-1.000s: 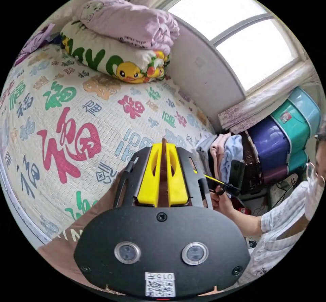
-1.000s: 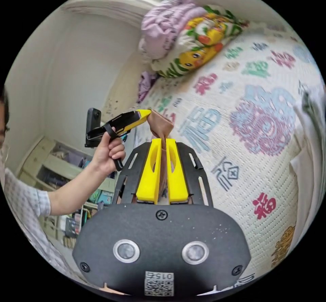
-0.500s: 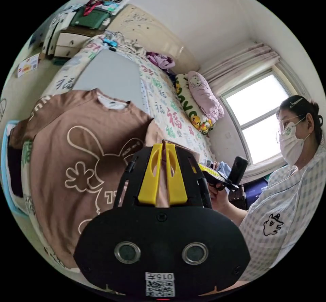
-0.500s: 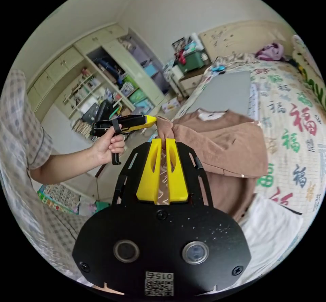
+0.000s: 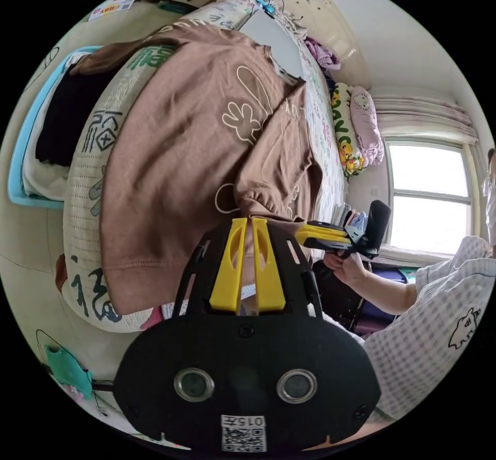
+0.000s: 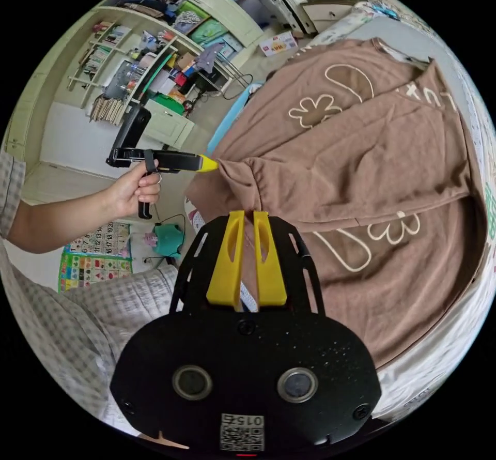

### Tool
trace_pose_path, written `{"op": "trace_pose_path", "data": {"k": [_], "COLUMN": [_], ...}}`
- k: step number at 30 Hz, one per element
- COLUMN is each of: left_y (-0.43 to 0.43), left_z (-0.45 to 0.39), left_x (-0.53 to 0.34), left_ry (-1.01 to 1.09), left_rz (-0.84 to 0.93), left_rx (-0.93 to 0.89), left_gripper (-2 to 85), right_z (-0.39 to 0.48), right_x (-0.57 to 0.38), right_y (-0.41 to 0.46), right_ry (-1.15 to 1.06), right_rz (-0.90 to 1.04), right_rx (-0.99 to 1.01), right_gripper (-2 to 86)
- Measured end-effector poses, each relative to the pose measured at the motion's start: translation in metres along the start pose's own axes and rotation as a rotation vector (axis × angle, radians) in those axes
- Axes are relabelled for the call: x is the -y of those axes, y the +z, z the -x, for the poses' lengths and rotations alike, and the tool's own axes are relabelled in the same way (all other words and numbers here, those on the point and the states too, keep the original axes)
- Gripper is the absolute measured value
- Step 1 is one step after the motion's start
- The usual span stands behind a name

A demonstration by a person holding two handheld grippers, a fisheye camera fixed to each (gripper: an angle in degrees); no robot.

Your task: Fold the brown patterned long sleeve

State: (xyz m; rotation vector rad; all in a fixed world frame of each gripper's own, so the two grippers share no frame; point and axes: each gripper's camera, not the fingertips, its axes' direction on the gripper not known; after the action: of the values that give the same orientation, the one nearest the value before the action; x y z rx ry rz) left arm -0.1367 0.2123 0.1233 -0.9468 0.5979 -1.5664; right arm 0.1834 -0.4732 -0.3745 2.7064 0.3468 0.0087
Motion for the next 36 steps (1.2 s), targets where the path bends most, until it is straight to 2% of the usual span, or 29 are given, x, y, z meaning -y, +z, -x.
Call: {"op": "trace_pose_path", "data": {"k": [5, 8, 12, 16, 20, 25, 27, 31, 33, 36], "left_y": [-0.039, -0.058, -0.053, -0.022, 0.022, 0.065, 0.075, 0.091, 0.094, 0.103], "left_z": [0.000, -0.020, -0.061, -0.105, -0.147, -0.178, -0.185, -0.203, -0.210, -0.212], "left_x": [0.015, 0.052, 0.122, 0.217, 0.298, 0.342, 0.353, 0.378, 0.388, 0.402], "left_ry": [0.019, 0.094, 0.215, 0.283, 0.322, 0.307, 0.315, 0.362, 0.376, 0.370], "left_rz": [-0.007, -0.037, -0.066, -0.072, -0.011, 0.022, 0.027, 0.099, 0.110, 0.155], "left_rx": [0.081, 0.113, 0.092, -0.028, 0.040, 0.215, 0.218, 0.175, 0.173, 0.229], "left_gripper": [4.5, 6.6, 9.6, 10.7, 11.6, 11.2, 9.7, 2.0, 1.2, 0.9], "right_z": [-0.103, -0.185, -0.293, -0.362, -0.426, -0.481, -0.506, -0.549, -0.586, -0.630], "right_x": [-0.053, -0.092, -0.135, -0.154, -0.175, -0.225, -0.249, -0.291, -0.328, -0.362], "right_y": [-0.036, -0.081, -0.125, -0.132, -0.125, -0.151, -0.172, -0.208, -0.224, -0.226], "right_ry": [0.246, 0.439, 0.623, 0.697, 0.724, 0.728, 0.746, 0.760, 0.816, 0.862], "right_rz": [-0.087, -0.232, -0.443, -0.503, -0.499, -0.645, -0.650, -0.692, -0.736, -0.705], "right_rx": [-0.028, -0.073, -0.013, 0.011, 0.090, 0.208, 0.201, 0.160, 0.145, 0.135], "right_gripper": [6.7, 8.4, 10.4, 11.5, 11.9, 7.8, 3.7, 1.6, 1.0, 0.7]}}
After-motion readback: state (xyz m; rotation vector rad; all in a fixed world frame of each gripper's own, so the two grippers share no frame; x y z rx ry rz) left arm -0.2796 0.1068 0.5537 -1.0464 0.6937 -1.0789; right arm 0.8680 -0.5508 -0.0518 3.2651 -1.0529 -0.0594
